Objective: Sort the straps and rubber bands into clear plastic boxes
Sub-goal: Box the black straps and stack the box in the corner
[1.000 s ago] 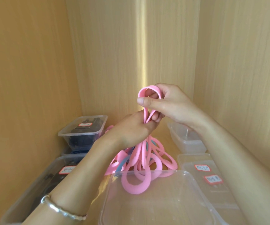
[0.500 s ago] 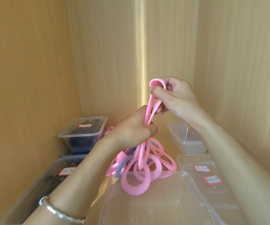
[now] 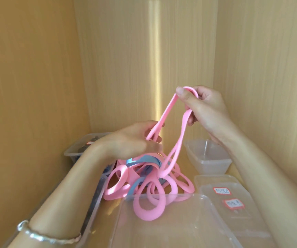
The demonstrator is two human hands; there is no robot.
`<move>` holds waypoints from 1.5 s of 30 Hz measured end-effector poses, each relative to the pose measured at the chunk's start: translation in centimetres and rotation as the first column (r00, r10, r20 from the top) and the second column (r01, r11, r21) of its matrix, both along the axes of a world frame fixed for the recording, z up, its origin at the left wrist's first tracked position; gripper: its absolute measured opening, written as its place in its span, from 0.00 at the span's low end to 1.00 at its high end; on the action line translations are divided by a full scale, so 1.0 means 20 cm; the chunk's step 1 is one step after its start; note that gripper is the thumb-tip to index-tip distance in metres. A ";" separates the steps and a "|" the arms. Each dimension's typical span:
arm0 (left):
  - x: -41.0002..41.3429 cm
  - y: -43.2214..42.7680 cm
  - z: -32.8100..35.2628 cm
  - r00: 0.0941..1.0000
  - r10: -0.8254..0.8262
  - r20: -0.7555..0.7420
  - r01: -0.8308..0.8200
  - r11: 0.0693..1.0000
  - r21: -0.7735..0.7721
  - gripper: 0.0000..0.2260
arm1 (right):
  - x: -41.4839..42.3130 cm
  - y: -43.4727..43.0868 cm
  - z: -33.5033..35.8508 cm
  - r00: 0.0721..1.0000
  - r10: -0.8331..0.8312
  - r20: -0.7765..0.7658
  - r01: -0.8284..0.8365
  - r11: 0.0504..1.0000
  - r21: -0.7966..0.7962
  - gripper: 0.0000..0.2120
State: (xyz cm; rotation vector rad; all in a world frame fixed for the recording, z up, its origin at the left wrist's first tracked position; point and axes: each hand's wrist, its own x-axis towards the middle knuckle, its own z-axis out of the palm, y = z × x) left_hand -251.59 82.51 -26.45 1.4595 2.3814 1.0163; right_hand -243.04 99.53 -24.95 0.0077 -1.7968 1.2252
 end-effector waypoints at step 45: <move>-0.21 -0.11 0.06 0.748 -0.034 0.663 -0.601 0.389 0.698 0.21 | -0.29 -0.34 -0.34 0.486 -0.281 0.828 -0.570 0.616 0.544 0.08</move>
